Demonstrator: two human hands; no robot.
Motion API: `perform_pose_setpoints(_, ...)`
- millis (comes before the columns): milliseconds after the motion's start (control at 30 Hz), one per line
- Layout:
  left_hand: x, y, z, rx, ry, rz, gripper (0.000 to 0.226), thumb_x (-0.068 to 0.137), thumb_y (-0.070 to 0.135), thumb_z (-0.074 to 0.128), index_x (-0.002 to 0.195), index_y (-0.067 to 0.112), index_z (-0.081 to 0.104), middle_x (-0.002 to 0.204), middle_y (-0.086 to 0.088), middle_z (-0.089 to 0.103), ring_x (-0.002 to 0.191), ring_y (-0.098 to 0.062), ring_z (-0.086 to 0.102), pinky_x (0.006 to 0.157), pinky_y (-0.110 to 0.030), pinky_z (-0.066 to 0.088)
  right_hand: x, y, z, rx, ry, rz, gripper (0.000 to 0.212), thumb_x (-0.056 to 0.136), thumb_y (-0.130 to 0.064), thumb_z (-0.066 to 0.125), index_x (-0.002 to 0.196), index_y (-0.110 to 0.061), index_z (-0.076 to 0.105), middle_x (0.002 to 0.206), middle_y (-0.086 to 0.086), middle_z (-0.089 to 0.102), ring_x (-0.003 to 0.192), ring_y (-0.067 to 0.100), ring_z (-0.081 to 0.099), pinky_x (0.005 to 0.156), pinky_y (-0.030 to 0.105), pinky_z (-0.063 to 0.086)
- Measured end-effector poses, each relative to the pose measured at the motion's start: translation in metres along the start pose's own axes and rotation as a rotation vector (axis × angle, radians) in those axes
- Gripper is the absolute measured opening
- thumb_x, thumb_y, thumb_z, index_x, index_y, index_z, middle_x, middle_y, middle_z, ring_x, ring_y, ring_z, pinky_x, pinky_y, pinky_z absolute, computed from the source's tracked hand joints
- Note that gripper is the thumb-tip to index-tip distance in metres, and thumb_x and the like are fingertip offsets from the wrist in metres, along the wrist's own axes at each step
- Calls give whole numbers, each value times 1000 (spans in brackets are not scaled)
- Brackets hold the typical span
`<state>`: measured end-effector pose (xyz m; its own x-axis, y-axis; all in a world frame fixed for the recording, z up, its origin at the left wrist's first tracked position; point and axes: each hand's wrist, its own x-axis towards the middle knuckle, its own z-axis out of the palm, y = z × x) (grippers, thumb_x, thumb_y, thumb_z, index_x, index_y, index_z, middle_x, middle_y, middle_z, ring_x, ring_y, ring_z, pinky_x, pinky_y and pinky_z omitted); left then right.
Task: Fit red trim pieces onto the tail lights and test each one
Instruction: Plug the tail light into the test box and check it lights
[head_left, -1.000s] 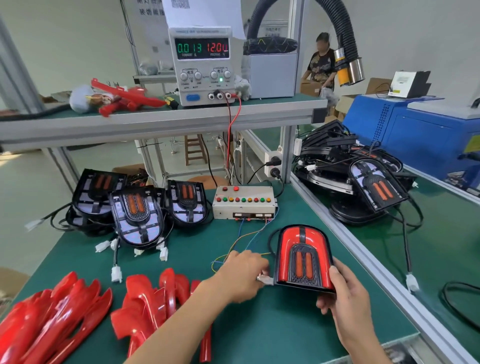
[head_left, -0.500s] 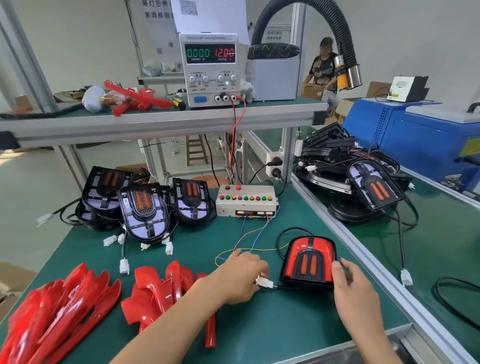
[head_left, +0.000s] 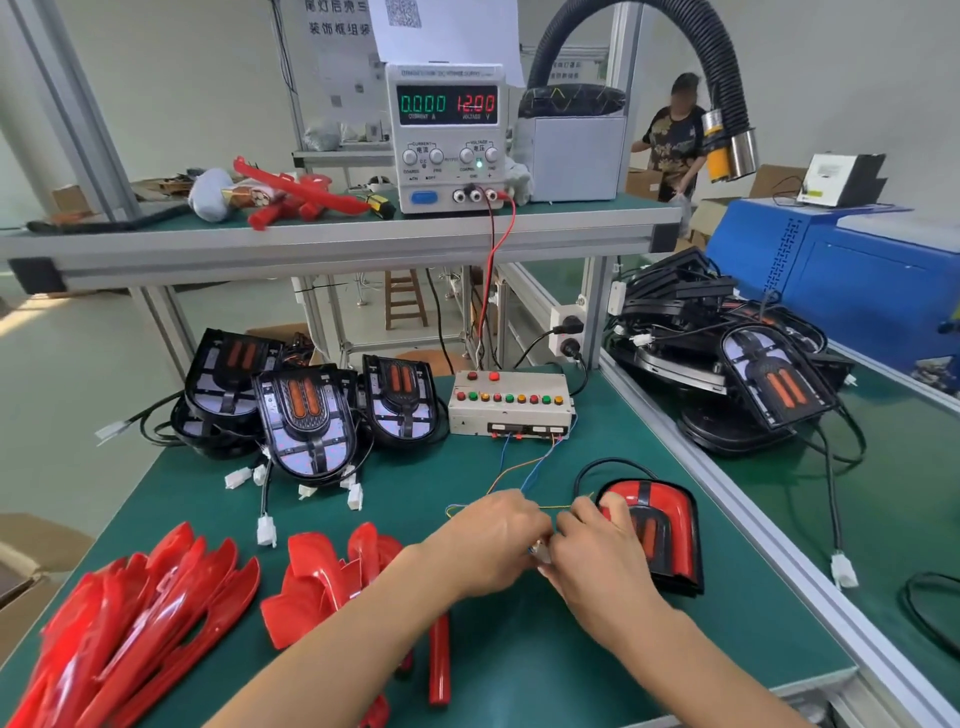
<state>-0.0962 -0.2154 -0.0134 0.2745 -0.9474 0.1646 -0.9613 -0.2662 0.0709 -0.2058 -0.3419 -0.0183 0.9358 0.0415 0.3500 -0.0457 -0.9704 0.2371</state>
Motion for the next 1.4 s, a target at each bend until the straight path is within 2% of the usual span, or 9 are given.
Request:
perform_pose_setpoints(200, -2, 0, 7, 160, 13, 160, 6, 96, 13, 58, 99, 9, 61, 99, -9, 62, 94, -28, 55, 87, -38, 44, 2, 14, -2, 29, -108, -217, 20, 73, -39, 80, 59, -30, 68, 56, -11, 59, 68, 14, 60, 77, 34, 29)
perform_pose_setpoints(367, -3, -4, 10, 122, -13, 145, 12, 97, 12, 57, 108, 6, 58, 108, -11, 59, 104, -27, 51, 93, -36, 43, 11, 21, -2, 131, -224, -288, 32, 101, -33, 37, 104, -26, 68, 103, -5, 68, 108, 20, 48, 93, 34, 20)
perform_pose_setpoints(767, -1, -5, 4, 222, -229, 48, 16, 97, 16, 57, 110, 10, 59, 116, -7, 58, 112, -28, 50, 97, -40, 44, 12, 29, 4, 110, -328, -273, 32, 96, -43, 47, 99, -21, 70, 115, -5, 64, 116, 23, 48, 98, 40, 24)
perform_pose_setpoints(900, -1, 7, 5, 342, -235, -21, 30, 90, 29, 57, 113, 13, 66, 114, -6, 59, 114, -28, 50, 103, -40, 39, -4, 29, -2, 112, -367, -122, 51, 95, -58, 50, 128, -22, 65, 151, -4, 49, 142, 20, 36, 110, 41, 18)
perform_pose_setpoints(967, -3, 9, 4, 349, -217, -48, 37, 89, 35, 55, 117, 16, 67, 120, -4, 59, 120, -26, 48, 112, -42, 31, -24, 34, -9, 269, -114, 26, 55, 94, -55, 57, 139, -23, 60, 156, -4, 47, 145, 18, 40, 113, 36, 22)
perform_pose_setpoints(1100, -7, 15, 6, 269, -192, -65, 41, 94, 45, 51, 125, 20, 62, 128, 2, 56, 131, -20, 39, 124, -52, 6, -77, 53, -17, 590, 449, 600, 52, 90, -52, 57, 127, -18, 68, 126, -3, 63, 116, 14, 58, 102, 37, 42)
perform_pose_setpoints(1200, -2, 25, 11, 257, -190, -40, 38, 98, 45, 52, 126, 20, 60, 127, 2, 55, 131, -20, 39, 125, -50, 5, -91, 66, -22, 908, 93, 1060, 72, 88, -75, 48, 131, -19, 60, 119, -5, 62, 95, 6, 64, 88, 41, 51)
perform_pose_setpoints(1267, 2, 32, 17, 256, -181, -54, 31, 100, 38, 52, 124, 18, 58, 126, 0, 55, 129, -22, 42, 124, -47, 10, -86, 68, -22, 1237, -169, 1192, 57, 94, -65, 55, 119, -14, 61, 113, 4, 69, 88, 23, 75, 83, 48, 61)
perform_pose_setpoints(1400, 1, 37, 24, 108, -81, -67, 19, 99, 30, 49, 113, 21, 59, 117, 1, 56, 119, -21, 47, 116, -38, 24, -71, 66, -17, 1557, -227, 1258, 32, 97, -42, 66, 104, -11, 66, 110, 13, 71, 82, 31, 78, 73, 38, 65)
